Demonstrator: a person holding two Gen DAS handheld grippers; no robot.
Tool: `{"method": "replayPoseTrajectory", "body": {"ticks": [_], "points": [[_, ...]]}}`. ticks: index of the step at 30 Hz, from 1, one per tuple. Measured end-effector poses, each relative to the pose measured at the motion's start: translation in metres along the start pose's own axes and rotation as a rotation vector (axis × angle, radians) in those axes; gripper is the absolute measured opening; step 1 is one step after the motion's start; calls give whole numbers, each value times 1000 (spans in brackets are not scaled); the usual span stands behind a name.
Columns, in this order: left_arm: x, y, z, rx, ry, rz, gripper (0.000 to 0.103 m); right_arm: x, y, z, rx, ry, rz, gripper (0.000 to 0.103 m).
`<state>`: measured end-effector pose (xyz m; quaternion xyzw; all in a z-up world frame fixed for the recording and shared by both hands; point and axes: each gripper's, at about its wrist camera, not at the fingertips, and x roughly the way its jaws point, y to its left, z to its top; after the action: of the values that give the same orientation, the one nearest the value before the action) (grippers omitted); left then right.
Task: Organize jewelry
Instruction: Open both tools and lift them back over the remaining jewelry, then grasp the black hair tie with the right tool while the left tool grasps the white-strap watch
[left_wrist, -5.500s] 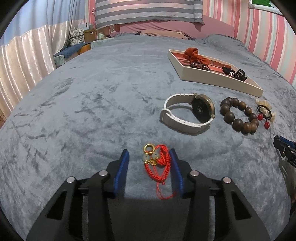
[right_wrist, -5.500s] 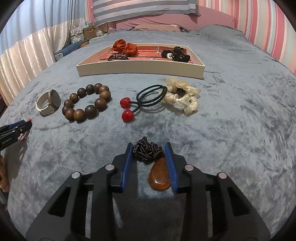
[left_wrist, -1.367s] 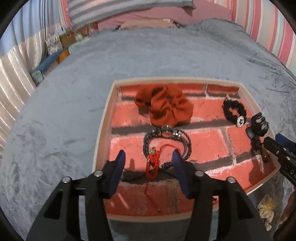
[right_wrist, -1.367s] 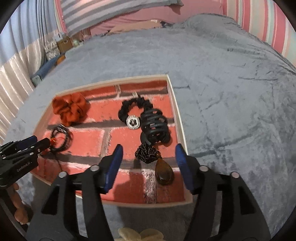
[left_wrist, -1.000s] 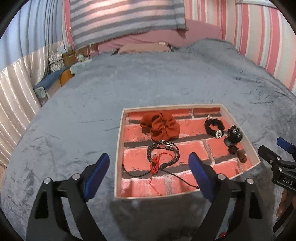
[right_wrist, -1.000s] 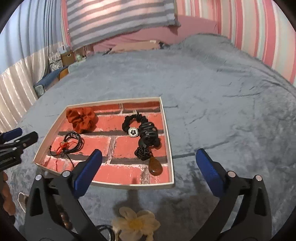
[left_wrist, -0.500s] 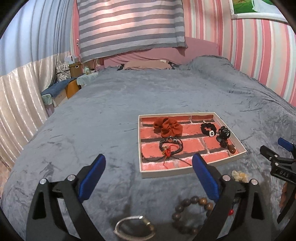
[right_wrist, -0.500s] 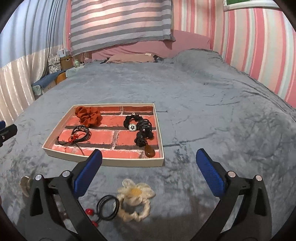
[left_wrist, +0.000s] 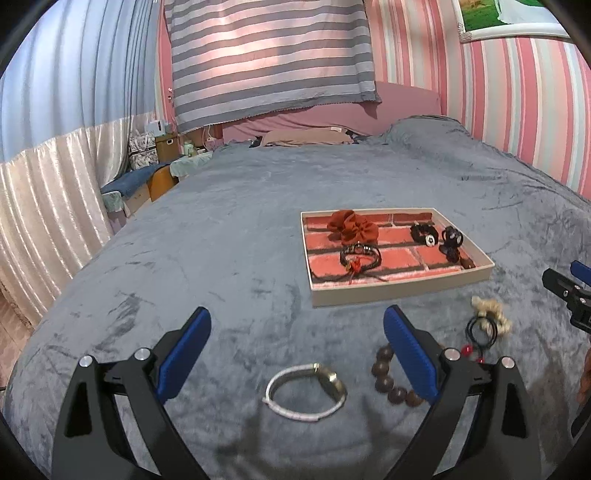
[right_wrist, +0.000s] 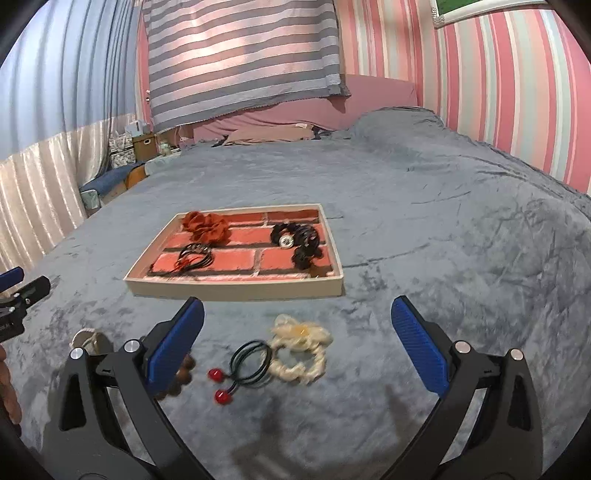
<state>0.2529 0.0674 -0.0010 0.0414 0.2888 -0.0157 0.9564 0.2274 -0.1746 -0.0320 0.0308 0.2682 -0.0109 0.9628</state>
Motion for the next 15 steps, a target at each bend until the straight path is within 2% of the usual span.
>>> {"method": "replayPoseTrajectory", "body": {"ticks": [6,15], "points": [[-8,2,-26,-6,-9,-3,92,0,14,-29,-11,44,7,99],[11,24,-53,-99,71,-23,92,15,16,-57,10,115,25,99]]}}
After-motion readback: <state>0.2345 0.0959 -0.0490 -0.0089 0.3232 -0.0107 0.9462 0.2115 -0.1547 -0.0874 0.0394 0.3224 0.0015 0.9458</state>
